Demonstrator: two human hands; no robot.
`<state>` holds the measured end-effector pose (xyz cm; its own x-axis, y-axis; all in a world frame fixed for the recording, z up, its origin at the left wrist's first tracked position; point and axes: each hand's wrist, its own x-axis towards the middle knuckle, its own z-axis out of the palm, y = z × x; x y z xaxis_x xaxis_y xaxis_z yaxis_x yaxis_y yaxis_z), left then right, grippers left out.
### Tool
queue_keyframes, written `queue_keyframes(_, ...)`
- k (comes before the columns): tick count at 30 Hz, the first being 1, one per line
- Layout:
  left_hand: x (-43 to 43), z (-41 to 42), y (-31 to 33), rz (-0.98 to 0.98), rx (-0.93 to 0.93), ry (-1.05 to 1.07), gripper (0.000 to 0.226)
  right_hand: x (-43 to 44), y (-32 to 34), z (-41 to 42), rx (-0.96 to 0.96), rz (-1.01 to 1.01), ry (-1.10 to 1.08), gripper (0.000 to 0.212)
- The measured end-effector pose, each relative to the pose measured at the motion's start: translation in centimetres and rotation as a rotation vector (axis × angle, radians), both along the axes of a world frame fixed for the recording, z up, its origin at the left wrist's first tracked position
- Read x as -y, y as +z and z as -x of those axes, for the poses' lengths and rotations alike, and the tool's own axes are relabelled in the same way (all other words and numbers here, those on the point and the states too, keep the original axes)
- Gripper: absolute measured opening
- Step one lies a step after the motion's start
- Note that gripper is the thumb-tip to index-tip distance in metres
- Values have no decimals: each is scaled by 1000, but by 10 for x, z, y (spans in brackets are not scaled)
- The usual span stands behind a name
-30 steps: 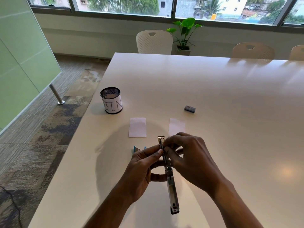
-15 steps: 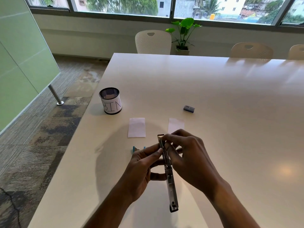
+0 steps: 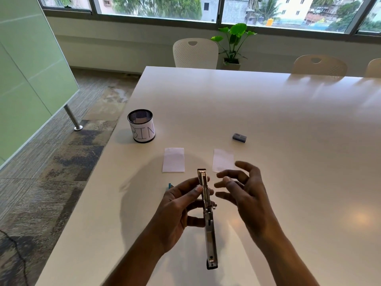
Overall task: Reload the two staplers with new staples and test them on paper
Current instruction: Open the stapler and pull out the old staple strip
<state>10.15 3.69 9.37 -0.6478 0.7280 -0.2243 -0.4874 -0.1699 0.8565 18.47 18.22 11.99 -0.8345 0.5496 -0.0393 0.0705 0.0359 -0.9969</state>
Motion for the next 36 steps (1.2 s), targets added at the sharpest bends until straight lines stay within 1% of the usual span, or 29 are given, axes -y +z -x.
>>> queue_keyframes(1,-1,-1,0,-4,0,-2,37,2,-4,0,-10,108,1,36)
queue_keyframes(3,-4,-2,0,-14,-3,-16,37,8,-11,0,-27,165,88,23)
queue_keyframes(5,-6,-3,0,-26,-6,-23,35,13,-16,0,-69,179,126,31)
queue_keyframes(8,-8,-3,1,-27,-2,-26,34,11,-18,1,-156,246,-11,41)
queue_keyframes(9,-7,-3,1,-31,-3,-32,34,11,-19,2,-151,221,11,43)
queue_keyframes(11,-7,-2,1,-45,-9,-46,32,13,-22,2,-135,155,94,45)
queue_keyframes(12,-6,-2,2,-44,-9,-46,32,14,-25,2,-150,148,79,45)
queue_keyframes(14,-5,-2,2,-34,-3,-38,32,13,-26,2,-201,156,-20,41)
queue_keyframes(15,-5,-2,2,-31,-1,-39,32,13,-24,2,-209,135,-25,40)
queue_keyframes(18,-4,-2,1,-41,-13,-55,33,18,-21,1,-199,15,89,38)
queue_keyframes(21,-2,-2,2,-33,-6,-39,30,16,-17,0,-252,-16,3,24)
queue_keyframes(23,-2,-1,2,-24,-15,-42,32,14,-14,1,-247,-154,-24,13)
queue_keyframes(24,-2,-1,2,-17,-25,-47,33,13,-12,1,-237,-240,-12,12)
queue_keyframes(27,-3,-1,3,-5,-29,-49,34,14,-2,1,-218,-437,23,21)
queue_keyframes(30,-4,0,4,1,-25,-44,33,11,1,2,-190,-555,24,22)
queue_keyframes(32,-3,0,4,7,-28,-41,32,10,2,2,-166,-612,27,22)
queue_keyframes(36,-2,0,3,13,-21,-26,32,10,6,2,-136,-657,34,23)
